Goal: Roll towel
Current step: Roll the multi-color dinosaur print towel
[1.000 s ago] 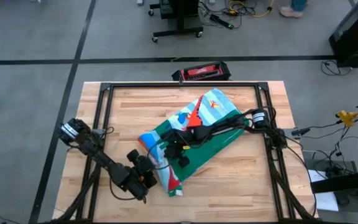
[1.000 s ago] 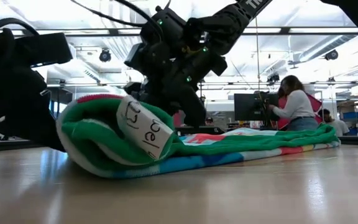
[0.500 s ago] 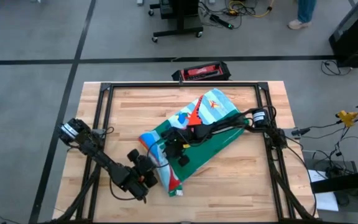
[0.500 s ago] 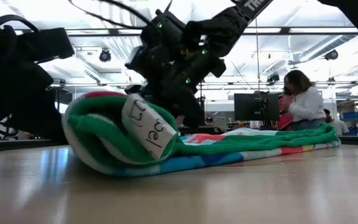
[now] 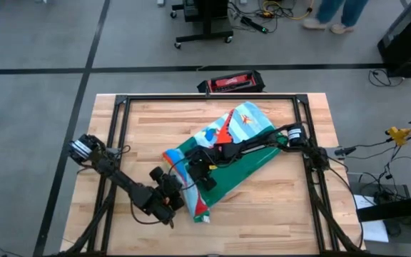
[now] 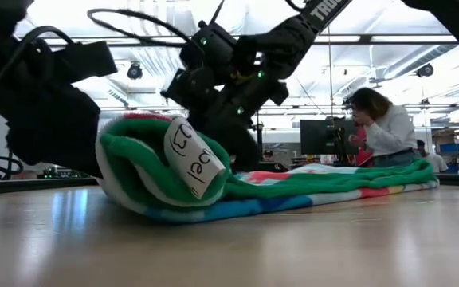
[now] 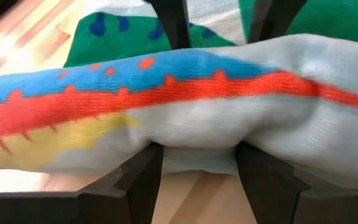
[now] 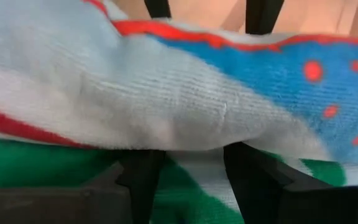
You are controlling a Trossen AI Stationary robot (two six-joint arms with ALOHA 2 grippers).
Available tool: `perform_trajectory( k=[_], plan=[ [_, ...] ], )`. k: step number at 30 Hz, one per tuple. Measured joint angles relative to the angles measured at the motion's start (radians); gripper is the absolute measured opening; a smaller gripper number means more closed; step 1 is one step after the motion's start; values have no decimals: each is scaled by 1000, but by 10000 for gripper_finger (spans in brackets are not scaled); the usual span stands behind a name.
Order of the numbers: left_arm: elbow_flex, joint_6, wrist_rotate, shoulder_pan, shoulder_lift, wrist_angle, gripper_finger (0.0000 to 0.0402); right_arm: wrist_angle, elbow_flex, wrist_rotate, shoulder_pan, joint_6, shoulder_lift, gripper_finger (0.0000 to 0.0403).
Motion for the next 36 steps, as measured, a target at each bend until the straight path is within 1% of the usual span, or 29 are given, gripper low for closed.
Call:
perform_trajectory(
  k=[5, 10, 16, 19, 24, 28, 32, 36],
  plan=[
    [0, 6, 0, 3, -4, 4, 190, -53, 0, 1, -2, -20, -27, 176],
    [0, 7, -3, 3, -20, 7, 190, -128, 0, 39, -4, -36, -57, 181],
    [0, 26, -8, 3, -34, 7, 190, -295, 0, 46, -11, -60, -110, 180],
    [0, 36, -7, 3, -34, 8, 190, -338, -36, 46, -11, -48, -163, 173],
    [0, 81, -24, 3, -34, 21, 190, -287, -201, 46, -11, 16, -311, 149],
    [0, 141, -47, 19, -34, 56, 190, -152, -356, 51, -13, 100, -414, 133],
    [0, 210, -52, 45, -34, 115, 190, -31, -484, 68, -13, 137, -427, 129],
    [0, 260, -52, 72, -34, 141, 190, 45, -553, 124, -18, 142, -391, 131]
  ],
)
